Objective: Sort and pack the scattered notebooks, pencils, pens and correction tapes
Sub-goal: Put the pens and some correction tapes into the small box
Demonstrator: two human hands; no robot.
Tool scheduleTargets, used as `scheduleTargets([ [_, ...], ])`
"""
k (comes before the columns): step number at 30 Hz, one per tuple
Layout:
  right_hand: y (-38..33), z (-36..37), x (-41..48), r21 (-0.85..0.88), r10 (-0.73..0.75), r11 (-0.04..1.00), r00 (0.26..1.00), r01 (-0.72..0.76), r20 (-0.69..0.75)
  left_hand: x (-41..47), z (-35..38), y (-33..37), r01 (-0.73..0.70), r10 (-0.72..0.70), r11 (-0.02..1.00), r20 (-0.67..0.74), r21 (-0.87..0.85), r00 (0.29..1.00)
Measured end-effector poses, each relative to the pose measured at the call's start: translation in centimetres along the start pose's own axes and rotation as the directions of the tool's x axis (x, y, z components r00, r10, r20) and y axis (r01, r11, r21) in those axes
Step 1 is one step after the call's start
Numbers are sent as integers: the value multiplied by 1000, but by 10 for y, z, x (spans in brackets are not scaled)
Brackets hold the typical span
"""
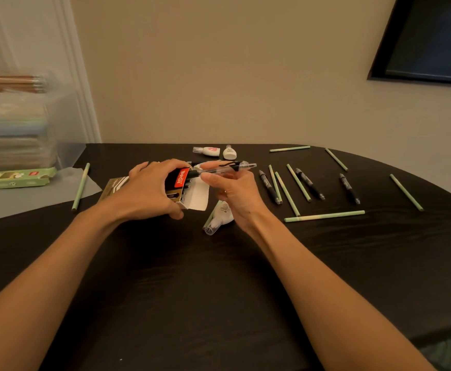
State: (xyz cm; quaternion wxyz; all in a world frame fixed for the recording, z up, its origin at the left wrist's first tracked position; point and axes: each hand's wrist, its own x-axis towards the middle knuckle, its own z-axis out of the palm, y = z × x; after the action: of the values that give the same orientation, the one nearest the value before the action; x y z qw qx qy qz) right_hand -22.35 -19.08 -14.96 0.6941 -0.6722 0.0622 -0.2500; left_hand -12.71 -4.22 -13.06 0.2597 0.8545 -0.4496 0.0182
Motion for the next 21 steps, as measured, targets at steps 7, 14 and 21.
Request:
scheduleTargets([
  [7,0,-6,2,158,-23,987,998,13,66,-1,-2,8,6,-3,993,24,-119,1000],
  [14,-6,-17,6,44,-49,998,990,44,130,-3,-6,10,15,7,973,97,-228,995],
  [21,-1,-13,2,-9,-23,1000,976,26,218,-4,2,12,-6,37,970,123,-245,992],
])
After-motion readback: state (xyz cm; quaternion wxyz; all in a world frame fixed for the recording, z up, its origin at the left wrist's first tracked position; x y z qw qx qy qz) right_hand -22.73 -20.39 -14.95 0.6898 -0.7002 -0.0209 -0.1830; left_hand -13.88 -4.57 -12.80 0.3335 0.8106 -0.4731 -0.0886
